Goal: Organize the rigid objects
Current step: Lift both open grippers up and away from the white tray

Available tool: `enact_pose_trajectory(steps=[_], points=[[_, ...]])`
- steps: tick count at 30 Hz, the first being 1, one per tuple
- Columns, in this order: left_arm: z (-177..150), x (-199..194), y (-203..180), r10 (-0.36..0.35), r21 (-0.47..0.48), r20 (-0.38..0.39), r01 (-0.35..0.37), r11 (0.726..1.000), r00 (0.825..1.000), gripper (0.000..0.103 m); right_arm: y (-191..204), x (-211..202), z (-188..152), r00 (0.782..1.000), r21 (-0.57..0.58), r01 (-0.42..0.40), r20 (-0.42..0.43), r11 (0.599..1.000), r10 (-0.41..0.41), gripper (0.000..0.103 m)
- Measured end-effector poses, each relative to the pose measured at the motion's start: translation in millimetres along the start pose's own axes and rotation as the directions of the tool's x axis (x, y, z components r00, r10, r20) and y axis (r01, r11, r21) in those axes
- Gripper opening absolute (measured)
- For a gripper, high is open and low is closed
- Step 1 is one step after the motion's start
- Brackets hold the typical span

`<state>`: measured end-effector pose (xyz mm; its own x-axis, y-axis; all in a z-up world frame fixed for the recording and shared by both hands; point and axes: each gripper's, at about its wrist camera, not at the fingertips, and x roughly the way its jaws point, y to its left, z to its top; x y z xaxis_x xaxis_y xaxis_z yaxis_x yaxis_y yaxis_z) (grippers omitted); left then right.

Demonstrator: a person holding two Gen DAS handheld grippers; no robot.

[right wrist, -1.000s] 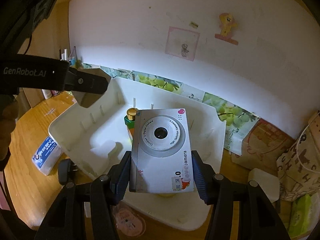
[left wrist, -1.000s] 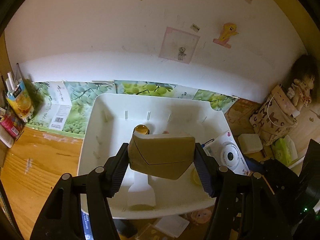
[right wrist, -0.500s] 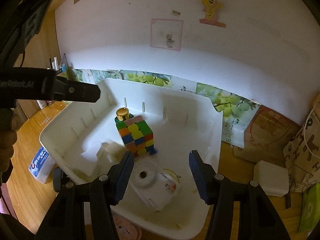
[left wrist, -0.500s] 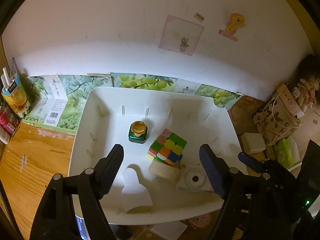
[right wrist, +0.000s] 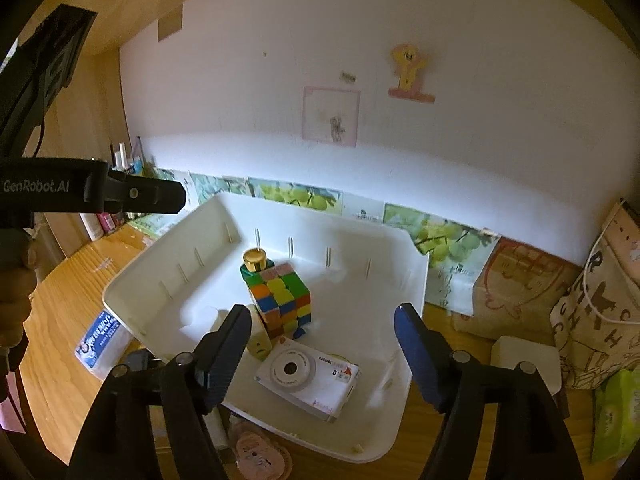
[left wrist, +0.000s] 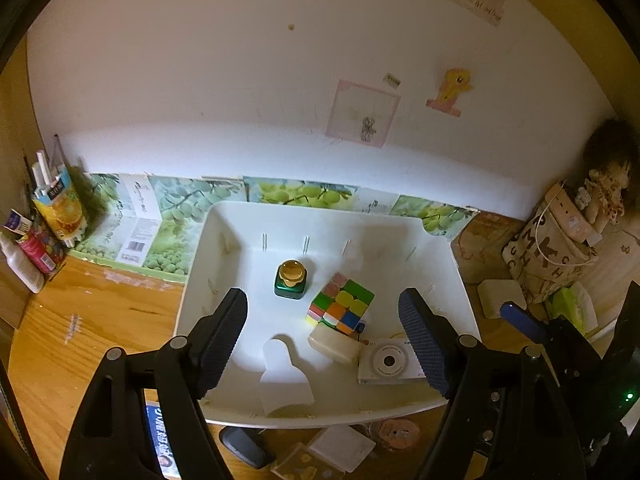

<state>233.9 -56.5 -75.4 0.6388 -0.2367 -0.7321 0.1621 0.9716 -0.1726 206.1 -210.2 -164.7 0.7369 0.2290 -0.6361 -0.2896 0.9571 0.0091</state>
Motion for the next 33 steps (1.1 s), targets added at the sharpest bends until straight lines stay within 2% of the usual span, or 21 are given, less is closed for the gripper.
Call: enact_pose_trajectory(steps=[4,12,21,33], points=[[-0.8,-15.6,0.8,0.014,-0.003,0.034,-0.014,1.000,0.999,0.081,0.5,-11.3,2.3,1.000,0.004,0.006,0.028,1.000,-0.006,0.080],[-7.5,-48.5,6.0,0.054,-0.014,0.089,-0.053,0.998,0.995,0.081,5.4,-37.8,7.3,0.997,0.020,0.025,0.076,0.999,-0.027,0.081],[-24.3,-97.7,17.3,0.103,-0.056,0.177,-0.095,0.994,0.979,0.081,12.9,-75.1,8.5,0.988,0.028,0.038,0.150,0.999,-0.042,0.081],[-72.9,-150.8,43.0,0.203,-0.158,0.225,-0.169,0.973,0.953,0.081,26.1,-114.6,-9.8,0.981,0.038,0.015,0.191,0.999,-0.022,0.081]])
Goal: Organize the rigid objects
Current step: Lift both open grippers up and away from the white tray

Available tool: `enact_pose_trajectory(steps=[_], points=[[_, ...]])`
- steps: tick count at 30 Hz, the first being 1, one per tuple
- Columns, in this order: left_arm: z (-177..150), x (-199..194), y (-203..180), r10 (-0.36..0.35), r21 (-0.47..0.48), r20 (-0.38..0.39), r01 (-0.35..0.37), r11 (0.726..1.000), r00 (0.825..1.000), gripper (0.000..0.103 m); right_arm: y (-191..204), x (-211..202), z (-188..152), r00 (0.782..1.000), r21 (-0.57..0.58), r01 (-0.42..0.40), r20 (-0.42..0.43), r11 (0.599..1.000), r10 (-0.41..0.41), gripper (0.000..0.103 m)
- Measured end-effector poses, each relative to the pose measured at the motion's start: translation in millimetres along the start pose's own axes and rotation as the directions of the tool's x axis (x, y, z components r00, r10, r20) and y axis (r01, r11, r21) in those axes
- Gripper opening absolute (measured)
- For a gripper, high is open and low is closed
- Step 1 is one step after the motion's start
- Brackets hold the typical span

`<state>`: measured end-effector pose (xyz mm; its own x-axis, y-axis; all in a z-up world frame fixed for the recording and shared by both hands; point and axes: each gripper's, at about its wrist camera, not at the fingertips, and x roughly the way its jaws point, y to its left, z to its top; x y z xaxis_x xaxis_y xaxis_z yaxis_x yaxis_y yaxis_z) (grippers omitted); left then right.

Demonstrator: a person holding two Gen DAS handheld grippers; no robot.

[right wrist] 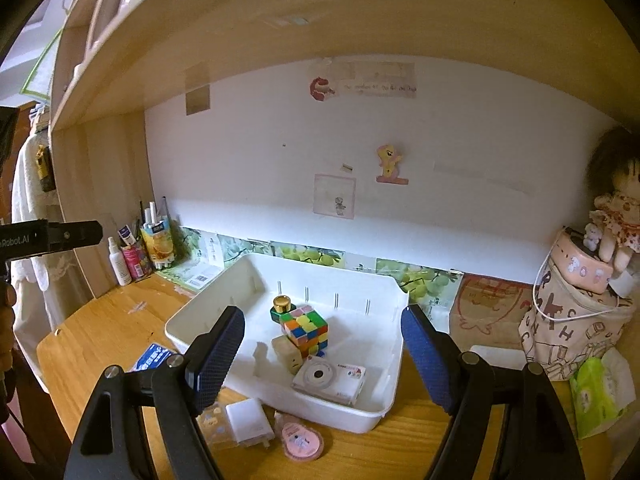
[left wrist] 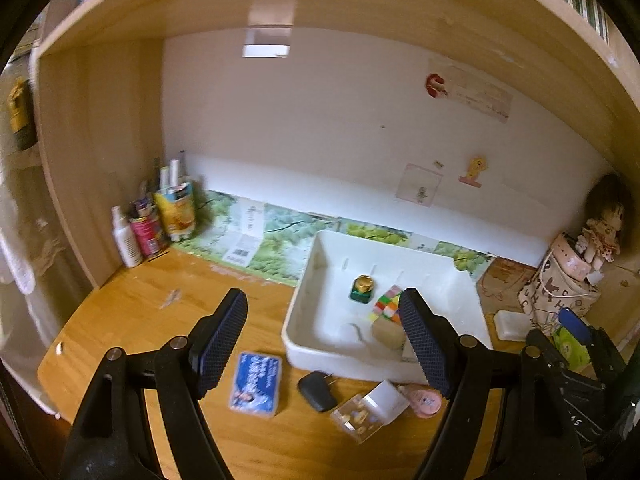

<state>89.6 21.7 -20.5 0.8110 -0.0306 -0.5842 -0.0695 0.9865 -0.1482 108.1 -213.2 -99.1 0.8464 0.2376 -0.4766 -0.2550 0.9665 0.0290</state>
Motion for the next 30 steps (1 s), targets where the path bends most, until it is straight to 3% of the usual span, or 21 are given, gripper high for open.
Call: enact_pose_trajectory(steps=[8,20,30], points=[[-29.8,-23.0,15.3,0.062,-0.033,-0.006,-0.062,0.998,0.998,0.081,5.5,-19.5,-21.5,0.999,0.026,-0.024,-0.041,0.999,0.025,0.081],[-65.6,-21.5,33.7,0.086,-0.043,-0.135,-0.093,0.995,0.987,0.081,9.0,-31.2,-53.6,0.988,0.115,-0.063,-0.132,0.991,0.078,0.081],[-72.0,0.6,55.0,0.077,-0.044,-0.187,-0.086,0.995,0.979,0.081,15.1,-13.8,-69.8,0.952,0.247,-0.104,-0.255,0.963,0.168,0.081]])
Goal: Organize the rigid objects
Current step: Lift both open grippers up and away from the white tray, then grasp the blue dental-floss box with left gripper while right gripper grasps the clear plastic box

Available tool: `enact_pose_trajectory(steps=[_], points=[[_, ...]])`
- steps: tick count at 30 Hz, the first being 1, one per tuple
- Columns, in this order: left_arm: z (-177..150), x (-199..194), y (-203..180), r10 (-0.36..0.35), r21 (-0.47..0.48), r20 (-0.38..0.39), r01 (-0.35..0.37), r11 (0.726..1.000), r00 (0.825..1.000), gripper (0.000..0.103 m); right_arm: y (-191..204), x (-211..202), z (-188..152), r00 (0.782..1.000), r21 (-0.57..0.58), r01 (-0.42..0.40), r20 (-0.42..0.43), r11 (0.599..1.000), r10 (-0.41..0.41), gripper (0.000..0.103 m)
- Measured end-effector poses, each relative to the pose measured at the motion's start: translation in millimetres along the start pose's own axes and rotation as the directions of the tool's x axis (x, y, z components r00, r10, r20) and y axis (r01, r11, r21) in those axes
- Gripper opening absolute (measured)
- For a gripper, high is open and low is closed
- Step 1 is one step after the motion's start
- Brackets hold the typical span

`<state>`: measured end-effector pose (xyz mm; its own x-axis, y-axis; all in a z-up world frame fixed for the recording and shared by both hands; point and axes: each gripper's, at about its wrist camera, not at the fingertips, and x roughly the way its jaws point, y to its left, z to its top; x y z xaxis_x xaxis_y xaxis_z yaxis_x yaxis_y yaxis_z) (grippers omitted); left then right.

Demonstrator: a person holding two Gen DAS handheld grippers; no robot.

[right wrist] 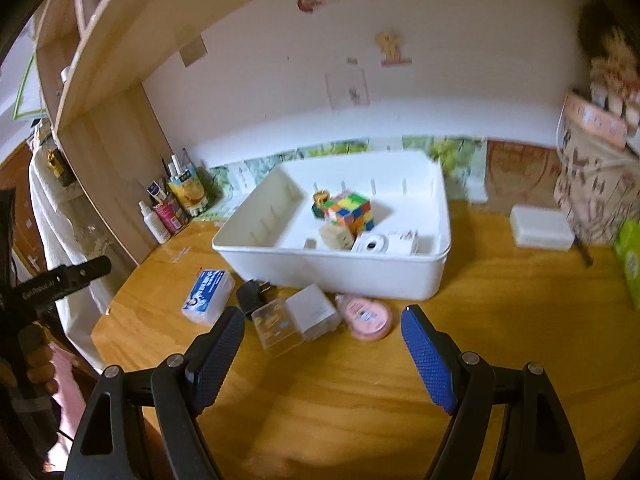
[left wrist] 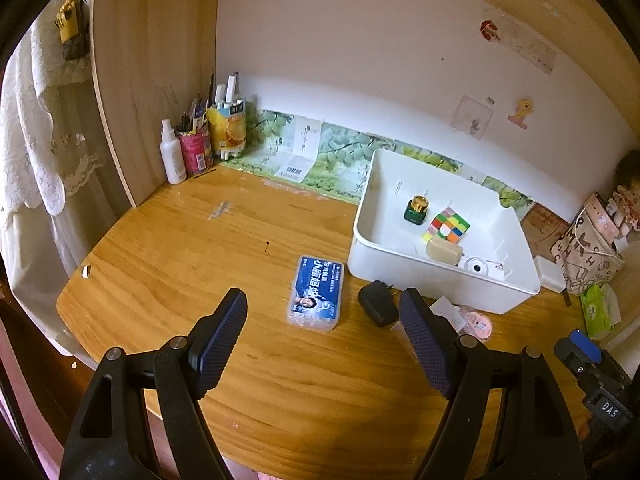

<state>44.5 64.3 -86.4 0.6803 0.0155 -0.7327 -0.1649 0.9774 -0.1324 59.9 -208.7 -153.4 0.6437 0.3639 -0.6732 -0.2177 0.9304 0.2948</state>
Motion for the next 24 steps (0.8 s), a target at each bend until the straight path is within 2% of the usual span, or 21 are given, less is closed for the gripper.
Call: enact_pose_trajectory(steps=[6,11,19,24], points=[[8.1,20.0,12.4,-0.020,0.055,-0.068,0.023,0.998,0.998,0.081,12.3,17.1,-5.3,0.998,0.070,-0.006,-0.060,0.998,0.011,0.081],[17.6,40.7,16.1,-0.046,0.110,-0.147,0.062,0.992,0.988,0.081,20.2,29.7,-7.4,0.996,0.134,0.015,-0.094,0.991,-0.002,0.081],[23.2,79.5,23.1,-0.084,0.135,-0.318,0.132,0.982,0.944,0.081,27.6,56.6,-7.7,0.988,0.280,0.063,-0.152,0.958,-0.021,0.081],[25.7,106.1,22.4,-0.077,0.167,-0.414,0.159,0.973,0.907,0.081,33.2,75.8,-5.8,0.980,0.349,0.076,-0.196,0.934,-0.006,0.081]])
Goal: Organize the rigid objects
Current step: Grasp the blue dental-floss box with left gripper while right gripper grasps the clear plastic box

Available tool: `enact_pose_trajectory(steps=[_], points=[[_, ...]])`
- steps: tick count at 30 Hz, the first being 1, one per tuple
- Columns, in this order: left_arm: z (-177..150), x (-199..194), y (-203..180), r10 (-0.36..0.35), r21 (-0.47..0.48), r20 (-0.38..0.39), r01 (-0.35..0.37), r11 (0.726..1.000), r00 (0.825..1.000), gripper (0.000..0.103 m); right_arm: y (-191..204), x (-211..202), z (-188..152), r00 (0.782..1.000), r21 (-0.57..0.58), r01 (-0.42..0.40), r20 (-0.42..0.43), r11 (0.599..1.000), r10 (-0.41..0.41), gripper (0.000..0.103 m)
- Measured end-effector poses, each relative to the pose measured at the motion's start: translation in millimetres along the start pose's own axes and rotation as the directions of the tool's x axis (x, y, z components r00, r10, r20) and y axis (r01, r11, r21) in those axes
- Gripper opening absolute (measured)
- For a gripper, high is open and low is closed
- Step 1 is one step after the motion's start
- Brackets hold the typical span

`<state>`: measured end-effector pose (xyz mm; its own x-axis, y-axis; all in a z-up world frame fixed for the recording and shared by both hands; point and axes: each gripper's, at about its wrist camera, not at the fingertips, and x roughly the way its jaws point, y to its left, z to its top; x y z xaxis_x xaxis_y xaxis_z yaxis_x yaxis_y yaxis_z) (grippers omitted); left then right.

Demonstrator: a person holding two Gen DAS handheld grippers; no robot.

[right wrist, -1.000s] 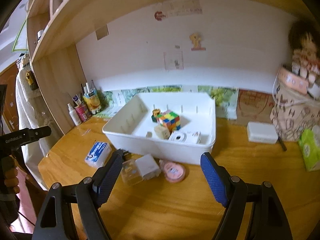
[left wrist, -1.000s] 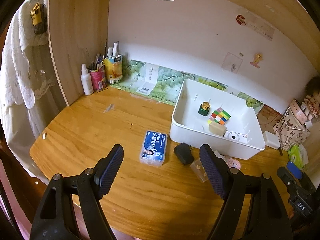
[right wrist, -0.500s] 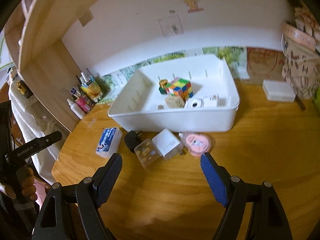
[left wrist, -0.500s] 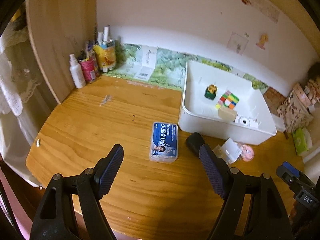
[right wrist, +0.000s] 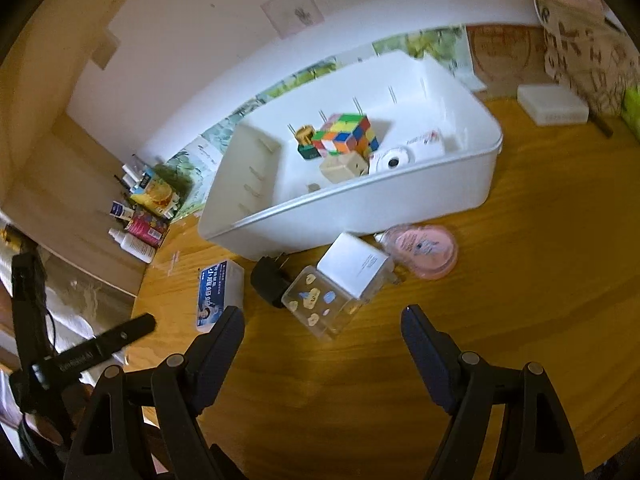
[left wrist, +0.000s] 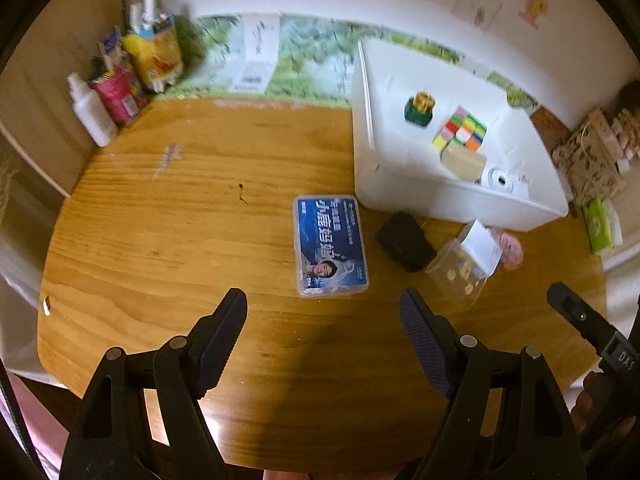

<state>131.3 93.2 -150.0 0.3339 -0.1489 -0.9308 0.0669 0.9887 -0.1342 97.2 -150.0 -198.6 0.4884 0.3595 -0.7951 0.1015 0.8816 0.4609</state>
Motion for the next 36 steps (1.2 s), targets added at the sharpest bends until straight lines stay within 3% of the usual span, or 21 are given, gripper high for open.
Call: enact_pose_trajectory(steps=[9,19,30,32,36], points=[[24.0,37.2,4.0,-0.016,0.051,-0.133,0.023,0.998,0.991,0.081,4.4,38.2,-3.6,0.995,0.139,0.052,-0.094,0.989,-0.039,0.081],[39.1,82.2,5.8,-0.046,0.087,-0.271,0.072,0.994,0.961,0.081,-1.4,68.9,-10.3,0.982,0.258,0.147,-0.155,0.955,-0.110,0.081],[45.8,111.8,3.2,-0.067,0.101,-0.349,0.108,0.989,0.935,0.080,3.2,89.0,-8.1,0.954,0.253,0.265,-0.211,0.930,-0.214,0.081],[45.9,117.1,3.3,-0.064,0.107,-0.367,0.111,0.988,0.928,0.076,3.4,90.8,-8.0,0.948,0.247,0.282,-0.219,0.927,-0.231,0.081],[48.3,116.9,1.0,-0.046,0.148,-0.349,0.103,0.984,0.936,0.073,2.9,95.0,-7.4,0.939,0.242,0.306,-0.234,0.921,-0.251,0.081]])
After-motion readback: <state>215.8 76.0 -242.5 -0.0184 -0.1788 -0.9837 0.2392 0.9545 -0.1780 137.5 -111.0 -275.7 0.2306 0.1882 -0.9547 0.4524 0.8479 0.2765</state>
